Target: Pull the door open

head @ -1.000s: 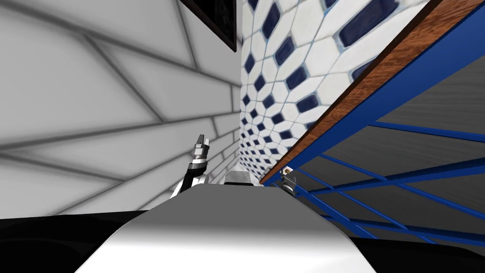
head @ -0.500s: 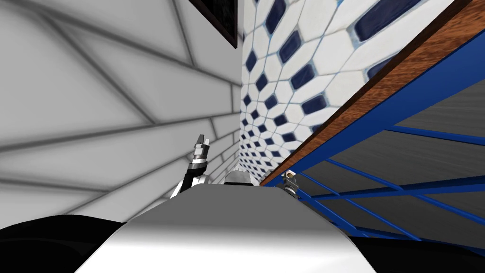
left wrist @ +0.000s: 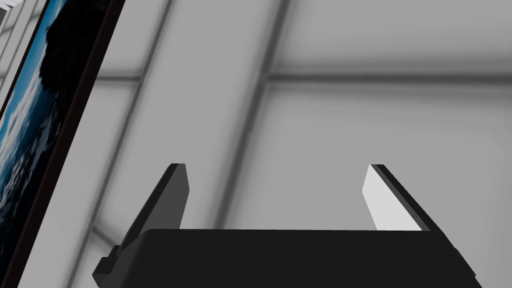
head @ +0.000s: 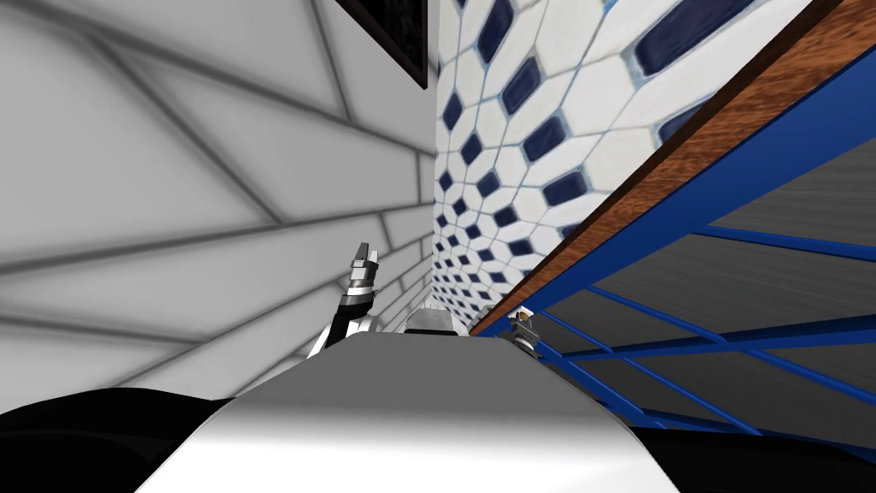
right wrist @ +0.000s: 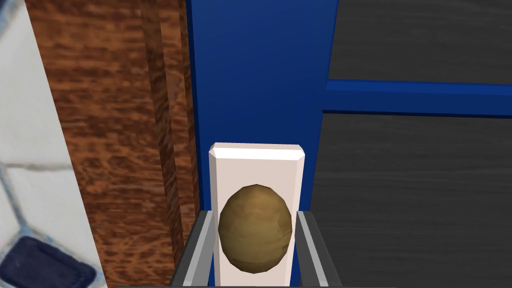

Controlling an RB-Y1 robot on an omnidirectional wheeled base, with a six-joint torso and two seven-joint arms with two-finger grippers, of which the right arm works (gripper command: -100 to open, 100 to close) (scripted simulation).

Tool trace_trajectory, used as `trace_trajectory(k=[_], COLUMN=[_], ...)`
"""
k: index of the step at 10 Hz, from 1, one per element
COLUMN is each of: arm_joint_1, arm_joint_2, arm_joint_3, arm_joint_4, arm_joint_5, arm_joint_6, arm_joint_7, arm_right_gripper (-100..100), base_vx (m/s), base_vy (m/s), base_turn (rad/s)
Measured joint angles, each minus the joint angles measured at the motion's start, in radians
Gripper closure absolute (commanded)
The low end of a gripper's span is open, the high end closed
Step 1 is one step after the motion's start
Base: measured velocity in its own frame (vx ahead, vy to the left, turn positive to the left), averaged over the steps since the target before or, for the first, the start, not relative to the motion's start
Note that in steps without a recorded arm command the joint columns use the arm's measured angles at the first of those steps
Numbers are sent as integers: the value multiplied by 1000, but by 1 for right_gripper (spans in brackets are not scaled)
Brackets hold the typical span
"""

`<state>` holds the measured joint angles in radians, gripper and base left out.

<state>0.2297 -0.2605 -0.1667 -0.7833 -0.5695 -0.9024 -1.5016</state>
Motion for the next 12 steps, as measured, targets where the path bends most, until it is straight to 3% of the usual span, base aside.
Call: trace_trajectory(k=[2, 12], arm_joint_1=[-1, 51], arm_joint_2=[-12, -49], arm_joint_3=[17, 124], arm_joint_4=[-3, -62], arm_joint_5=[12, 77], arm_joint_6=[-8, -15], arm_joint_7=[-17, -98], arm_right_gripper=[100, 100], base_vx=[-187, -203], base_vy=[9, 28], base_turn=[76, 62])
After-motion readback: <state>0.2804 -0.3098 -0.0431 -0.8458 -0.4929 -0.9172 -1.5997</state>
